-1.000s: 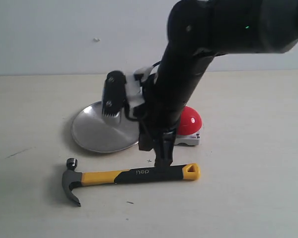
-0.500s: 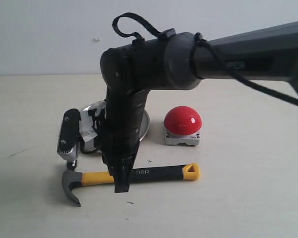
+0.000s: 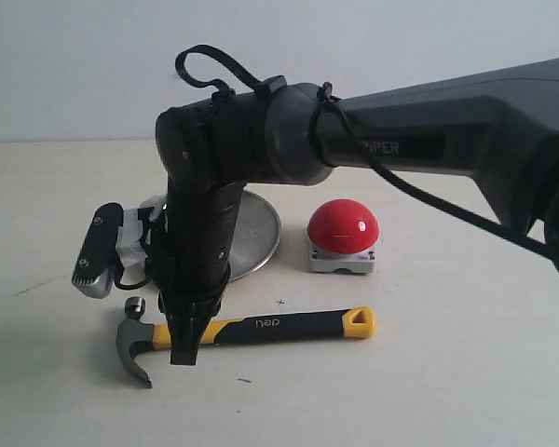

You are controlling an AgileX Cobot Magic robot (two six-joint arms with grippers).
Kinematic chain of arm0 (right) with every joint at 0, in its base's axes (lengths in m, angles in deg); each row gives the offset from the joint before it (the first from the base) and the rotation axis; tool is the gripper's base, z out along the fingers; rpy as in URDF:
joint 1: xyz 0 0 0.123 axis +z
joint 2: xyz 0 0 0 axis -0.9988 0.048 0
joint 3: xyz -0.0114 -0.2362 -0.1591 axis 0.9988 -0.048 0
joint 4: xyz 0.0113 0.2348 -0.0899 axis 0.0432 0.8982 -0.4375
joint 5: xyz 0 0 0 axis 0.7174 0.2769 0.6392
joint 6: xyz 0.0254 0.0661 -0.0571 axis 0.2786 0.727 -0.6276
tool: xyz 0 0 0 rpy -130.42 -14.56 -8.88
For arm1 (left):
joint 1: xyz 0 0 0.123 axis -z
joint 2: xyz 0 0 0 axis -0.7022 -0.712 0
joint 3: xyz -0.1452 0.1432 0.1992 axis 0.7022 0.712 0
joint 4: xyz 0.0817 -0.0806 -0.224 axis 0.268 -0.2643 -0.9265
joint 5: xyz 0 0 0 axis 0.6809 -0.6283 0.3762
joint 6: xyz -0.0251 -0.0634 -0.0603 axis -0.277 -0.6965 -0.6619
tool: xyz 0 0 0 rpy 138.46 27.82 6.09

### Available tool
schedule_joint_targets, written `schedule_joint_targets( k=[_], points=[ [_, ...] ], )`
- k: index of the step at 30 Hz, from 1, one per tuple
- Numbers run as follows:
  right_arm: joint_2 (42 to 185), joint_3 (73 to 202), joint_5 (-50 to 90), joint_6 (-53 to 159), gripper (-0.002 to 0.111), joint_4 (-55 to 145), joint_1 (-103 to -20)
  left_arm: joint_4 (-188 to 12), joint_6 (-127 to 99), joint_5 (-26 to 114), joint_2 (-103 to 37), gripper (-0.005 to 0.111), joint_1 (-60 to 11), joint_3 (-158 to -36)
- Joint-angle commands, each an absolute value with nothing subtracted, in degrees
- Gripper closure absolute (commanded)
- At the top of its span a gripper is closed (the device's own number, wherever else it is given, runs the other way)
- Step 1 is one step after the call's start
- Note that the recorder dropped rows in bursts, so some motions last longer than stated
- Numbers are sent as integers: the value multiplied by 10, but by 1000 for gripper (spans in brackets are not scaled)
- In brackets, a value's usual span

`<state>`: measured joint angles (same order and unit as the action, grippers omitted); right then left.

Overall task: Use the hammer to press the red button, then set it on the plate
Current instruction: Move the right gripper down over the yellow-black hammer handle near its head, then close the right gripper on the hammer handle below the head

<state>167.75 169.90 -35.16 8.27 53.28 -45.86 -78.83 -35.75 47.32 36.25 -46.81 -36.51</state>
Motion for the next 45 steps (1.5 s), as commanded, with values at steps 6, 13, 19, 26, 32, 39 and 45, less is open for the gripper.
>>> schedule_joint_targets(
  k=[6,13,19,26,32,39,45],
  points=[
    [1676,1707,-302,143,73,519,-453,-785,-359,474,365,107,-469,-363],
    [1678,1708,-328,143,64,496,-453,-785,-359,474,365,107,-469,-363],
    [1688,1709,-321,132,58,495,-453,-785,-359,474,365,107,-469,-363],
    [1731,1738,-338,132,58,495,-453,-785,-359,474,365,107,-469,-363],
    [1756,1773,-349,127,56,497,-453,-785,-359,474,365,107,-469,-363],
    [1770,1777,-352,118,55,498,-453,-785,-359,474,365,107,-469,-363],
    [1776,1777,-352,116,55,499,-453,-785,-359,474,365,107,-469,-363]
  ],
)
